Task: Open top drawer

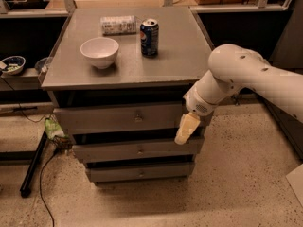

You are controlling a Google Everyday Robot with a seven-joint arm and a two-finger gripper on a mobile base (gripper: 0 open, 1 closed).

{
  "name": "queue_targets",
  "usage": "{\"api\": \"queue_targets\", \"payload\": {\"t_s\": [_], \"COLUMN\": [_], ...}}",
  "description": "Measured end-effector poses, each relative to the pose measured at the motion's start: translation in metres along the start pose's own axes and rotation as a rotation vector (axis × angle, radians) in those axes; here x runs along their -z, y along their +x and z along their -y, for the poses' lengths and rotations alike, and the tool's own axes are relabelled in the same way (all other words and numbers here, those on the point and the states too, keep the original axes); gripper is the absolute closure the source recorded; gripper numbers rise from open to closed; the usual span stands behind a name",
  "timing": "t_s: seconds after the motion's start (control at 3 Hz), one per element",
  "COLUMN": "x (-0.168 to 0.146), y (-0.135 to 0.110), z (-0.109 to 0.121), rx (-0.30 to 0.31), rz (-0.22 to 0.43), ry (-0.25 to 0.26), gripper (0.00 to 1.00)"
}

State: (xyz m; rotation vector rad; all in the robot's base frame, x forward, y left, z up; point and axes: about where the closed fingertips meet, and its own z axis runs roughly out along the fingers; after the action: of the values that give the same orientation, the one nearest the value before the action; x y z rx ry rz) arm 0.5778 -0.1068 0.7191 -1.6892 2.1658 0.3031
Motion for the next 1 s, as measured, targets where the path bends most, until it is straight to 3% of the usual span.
{"api": "queue_targets", "payload": {"t_s": [0.33, 0.67, 1.0], "x": [-0.013, -0.040, -0.041], "y": [-0.005, -0.011, -0.011], "z": [0.021, 0.034, 0.035], "rx": [0.001, 0.004, 0.004], "rz": [-0.004, -0.017, -0.017], "ry": [-0.003, -0.038, -0.039], "gripper": [0.00, 0.00, 0.00]}}
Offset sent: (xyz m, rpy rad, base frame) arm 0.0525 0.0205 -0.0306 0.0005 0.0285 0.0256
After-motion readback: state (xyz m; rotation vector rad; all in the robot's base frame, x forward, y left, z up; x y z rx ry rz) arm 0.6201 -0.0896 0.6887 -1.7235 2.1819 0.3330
